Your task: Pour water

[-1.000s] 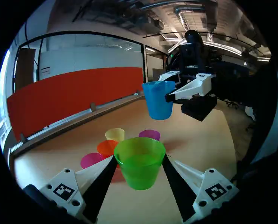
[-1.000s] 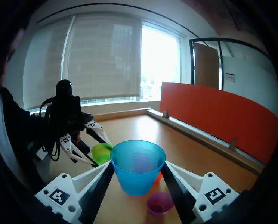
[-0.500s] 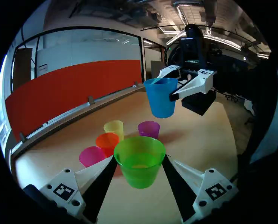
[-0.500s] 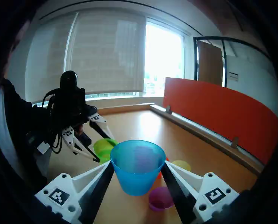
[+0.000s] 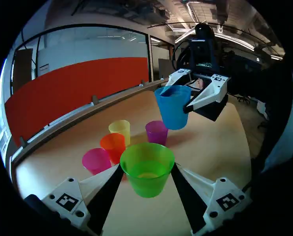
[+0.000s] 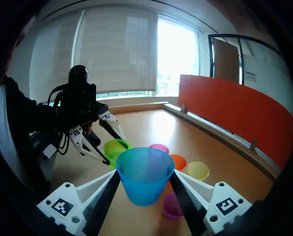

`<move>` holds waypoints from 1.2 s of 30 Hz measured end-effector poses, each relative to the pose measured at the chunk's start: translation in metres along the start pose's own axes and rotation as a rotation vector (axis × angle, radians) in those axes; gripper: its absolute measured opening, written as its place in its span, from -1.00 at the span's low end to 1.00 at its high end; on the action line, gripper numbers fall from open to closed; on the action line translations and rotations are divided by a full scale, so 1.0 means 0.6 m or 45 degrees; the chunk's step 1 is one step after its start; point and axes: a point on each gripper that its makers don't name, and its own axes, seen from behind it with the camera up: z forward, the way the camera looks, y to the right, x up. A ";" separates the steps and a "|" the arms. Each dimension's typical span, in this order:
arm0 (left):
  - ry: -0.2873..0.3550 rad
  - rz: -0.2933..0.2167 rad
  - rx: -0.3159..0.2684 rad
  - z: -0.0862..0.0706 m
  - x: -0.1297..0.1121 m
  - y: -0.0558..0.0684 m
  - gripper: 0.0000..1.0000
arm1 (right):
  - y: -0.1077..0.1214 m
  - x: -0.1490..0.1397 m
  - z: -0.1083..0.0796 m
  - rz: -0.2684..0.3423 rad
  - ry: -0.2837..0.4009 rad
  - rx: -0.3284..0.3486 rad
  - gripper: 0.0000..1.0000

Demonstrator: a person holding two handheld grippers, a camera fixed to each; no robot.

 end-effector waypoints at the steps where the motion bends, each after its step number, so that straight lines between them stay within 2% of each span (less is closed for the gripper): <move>1: -0.007 0.000 0.000 0.001 -0.004 0.000 0.70 | -0.001 -0.004 0.002 0.001 -0.005 0.002 0.79; 17: -0.117 -0.020 -0.035 0.008 -0.050 0.003 0.70 | -0.017 -0.052 0.024 -0.020 -0.100 0.050 0.80; 36: -0.251 0.028 -0.097 0.015 -0.082 0.011 0.70 | -0.032 -0.097 0.046 -0.058 -0.199 0.116 0.81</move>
